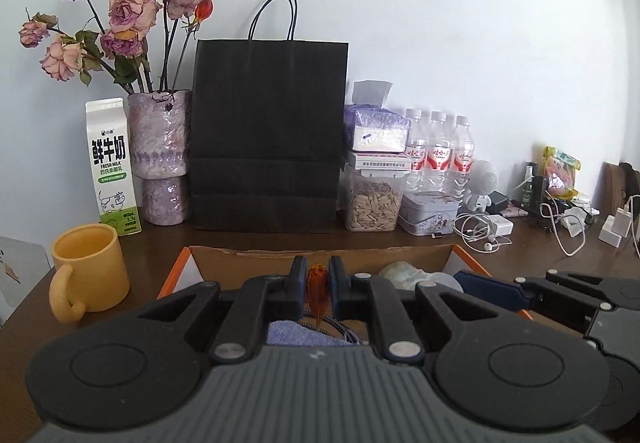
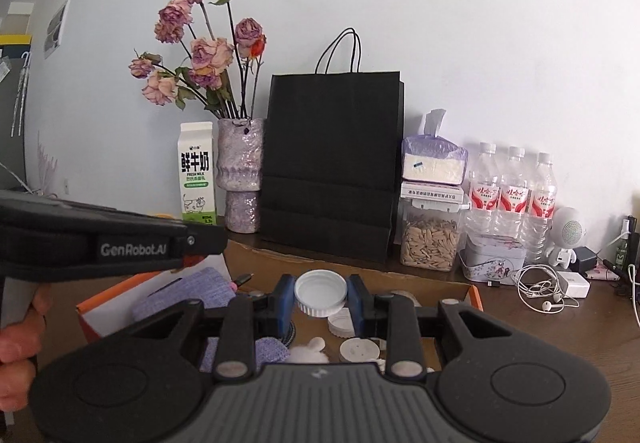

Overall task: Organize objects
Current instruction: 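Carry the orange object and white cap over the red box with both grippers, then open both grippers to drop the orange object and cap into the box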

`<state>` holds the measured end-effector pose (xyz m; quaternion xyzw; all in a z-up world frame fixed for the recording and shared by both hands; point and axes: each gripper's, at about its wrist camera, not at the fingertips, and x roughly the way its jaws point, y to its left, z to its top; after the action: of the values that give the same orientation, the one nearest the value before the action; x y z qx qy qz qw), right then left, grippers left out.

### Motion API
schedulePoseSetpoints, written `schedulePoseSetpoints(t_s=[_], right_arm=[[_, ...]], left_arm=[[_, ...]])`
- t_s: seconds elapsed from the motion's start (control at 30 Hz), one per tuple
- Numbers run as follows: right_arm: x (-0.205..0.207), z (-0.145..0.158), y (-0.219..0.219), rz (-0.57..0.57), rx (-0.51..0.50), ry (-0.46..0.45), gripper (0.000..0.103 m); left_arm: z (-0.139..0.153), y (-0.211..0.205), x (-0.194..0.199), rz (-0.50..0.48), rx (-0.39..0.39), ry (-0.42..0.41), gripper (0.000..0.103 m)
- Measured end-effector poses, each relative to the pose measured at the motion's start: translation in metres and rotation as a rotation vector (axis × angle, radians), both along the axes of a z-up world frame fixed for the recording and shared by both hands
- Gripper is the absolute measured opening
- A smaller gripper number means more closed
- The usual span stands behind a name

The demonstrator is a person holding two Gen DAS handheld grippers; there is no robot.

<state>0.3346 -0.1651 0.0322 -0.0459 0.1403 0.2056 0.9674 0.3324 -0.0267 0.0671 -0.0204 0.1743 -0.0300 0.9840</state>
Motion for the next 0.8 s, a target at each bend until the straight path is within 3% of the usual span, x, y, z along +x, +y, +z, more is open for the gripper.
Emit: schedulePoseSetpoints(t_s=[0.13, 0.4, 0.43, 0.47, 0.5, 0.57, 0.6, 0.63, 0.8], right_arm=[[0.013, -0.015, -0.007, -0.017, -0.013, 0.043, 0.027], [0.022, -0.027, -0.017, -0.057, -0.009, 0.093, 0.028], [0.021, -0.028, -0.018, -0.060, -0.006, 0.094, 0.029], [0.020, -0.028, -0.019, -0.060, -0.004, 0.095, 0.039], [0.019, -0.028, -0.020, -0.061, -0.003, 0.095, 0.047], [0.017, -0.027, -0.021, -0.061, 0.006, 0.087, 0.093], [0.015, -0.027, -0.021, -0.062, 0.009, 0.082, 0.101], [0.014, -0.026, -0.022, -0.068, 0.011, 0.073, 0.103], [0.011, -0.025, -0.021, -0.069, 0.007, 0.066, 0.103]], left_arm=[[-0.014, -0.002, 0.018, -0.009, 0.022, 0.045, 0.012], [-0.025, 0.003, 0.019, 0.015, 0.036, 0.066, 0.014], [-0.025, 0.003, 0.017, 0.024, 0.038, 0.058, 0.024], [-0.025, 0.002, 0.016, 0.029, 0.043, 0.049, 0.044], [-0.025, 0.002, 0.014, 0.035, 0.046, 0.038, 0.055], [-0.025, 0.001, 0.010, 0.061, 0.050, 0.013, 0.103], [-0.024, 0.001, 0.008, 0.077, 0.053, -0.008, 0.103], [-0.023, 0.001, 0.006, 0.084, 0.057, -0.023, 0.103], [-0.022, 0.000, 0.006, 0.071, 0.044, -0.018, 0.103]])
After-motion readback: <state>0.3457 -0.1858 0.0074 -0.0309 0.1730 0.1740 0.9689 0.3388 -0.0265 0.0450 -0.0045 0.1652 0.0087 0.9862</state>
